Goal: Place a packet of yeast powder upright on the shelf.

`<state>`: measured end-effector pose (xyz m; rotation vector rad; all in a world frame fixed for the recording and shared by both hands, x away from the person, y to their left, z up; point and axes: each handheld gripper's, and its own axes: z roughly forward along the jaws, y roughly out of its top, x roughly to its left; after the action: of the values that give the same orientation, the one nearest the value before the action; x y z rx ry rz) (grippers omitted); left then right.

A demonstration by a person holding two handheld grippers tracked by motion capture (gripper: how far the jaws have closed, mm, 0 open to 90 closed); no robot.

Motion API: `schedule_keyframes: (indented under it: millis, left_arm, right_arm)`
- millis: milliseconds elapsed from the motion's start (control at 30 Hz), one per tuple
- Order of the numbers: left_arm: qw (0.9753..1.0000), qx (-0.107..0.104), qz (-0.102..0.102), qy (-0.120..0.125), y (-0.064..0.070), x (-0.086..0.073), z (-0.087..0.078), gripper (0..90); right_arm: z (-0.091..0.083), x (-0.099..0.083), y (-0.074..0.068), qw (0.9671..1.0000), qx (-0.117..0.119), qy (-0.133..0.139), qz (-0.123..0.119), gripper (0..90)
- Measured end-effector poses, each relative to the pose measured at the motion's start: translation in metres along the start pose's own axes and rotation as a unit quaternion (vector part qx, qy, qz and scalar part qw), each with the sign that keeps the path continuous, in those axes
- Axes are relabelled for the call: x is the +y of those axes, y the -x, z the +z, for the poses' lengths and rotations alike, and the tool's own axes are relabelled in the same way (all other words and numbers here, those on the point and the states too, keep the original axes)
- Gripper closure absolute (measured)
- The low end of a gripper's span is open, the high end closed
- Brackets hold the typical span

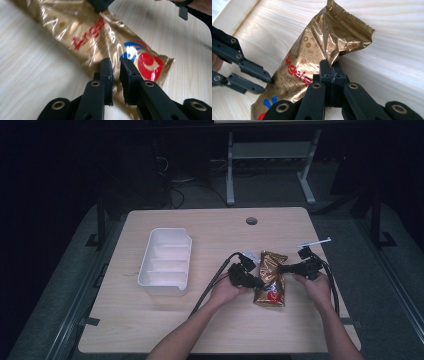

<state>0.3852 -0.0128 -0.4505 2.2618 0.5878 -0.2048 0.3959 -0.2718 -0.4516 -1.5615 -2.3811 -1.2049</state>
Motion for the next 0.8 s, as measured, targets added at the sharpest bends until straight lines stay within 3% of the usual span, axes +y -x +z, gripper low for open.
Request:
schedule_keyframes:
  millis: [100, 200, 333, 500, 600, 667, 700, 733, 800]
  left_arm:
    - [0.9996, -0.006, 0.000, 0.028, 0.000, -0.003, -0.013, 73.9]
    - [0.9994, -0.009, 0.005, 0.033, 0.004, -0.003, -0.017, 70.8]
    - [0.9985, 0.006, 0.033, 0.042, 0.016, -0.007, -0.028, 66.0]
    - [0.9979, -0.002, 0.034, 0.056, 0.019, -0.015, -0.035, 62.7]
    - [0.9968, -0.001, 0.049, 0.063, 0.024, -0.025, -0.040, 59.0]
    - [0.9967, -0.006, 0.044, 0.068, 0.025, -0.030, -0.042, 57.4]
    - [0.9967, -0.006, 0.044, 0.068, 0.025, -0.030, -0.042, 56.4]
    - [0.9962, 0.002, 0.058, 0.064, 0.029, -0.034, -0.046, 55.3]
    - [0.9958, 0.004, 0.059, 0.070, 0.030, -0.039, -0.051, 53.9]
  right_arm:
    - [-0.015, 0.004, -0.004, 0.9997, -0.011, 0.014, -0.015, 90.0]
    - [-0.021, 0.009, -0.009, 0.9993, -0.011, 0.027, -0.024, 90.0]
    - [-0.023, 0.017, -0.020, 0.9983, -0.016, 0.031, -0.047, 90.0]
    - [-0.029, 0.028, -0.029, 0.9972, -0.012, 0.045, -0.058, 90.0]
    - [-0.033, 0.040, -0.042, 0.9953, -0.017, 0.047, -0.083, 90.0]
    - [-0.034, 0.045, -0.048, 0.9942, -0.018, 0.052, -0.092, 90.0]
    - [-0.034, 0.045, -0.048, 0.9942, -0.018, 0.052, -0.092, 90.0]
    - [-0.036, 0.050, -0.053, 0.9930, -0.020, 0.050, -0.105, 90.0]
    - [-0.040, 0.054, -0.056, 0.9925, -0.020, 0.050, -0.110, 90.0]
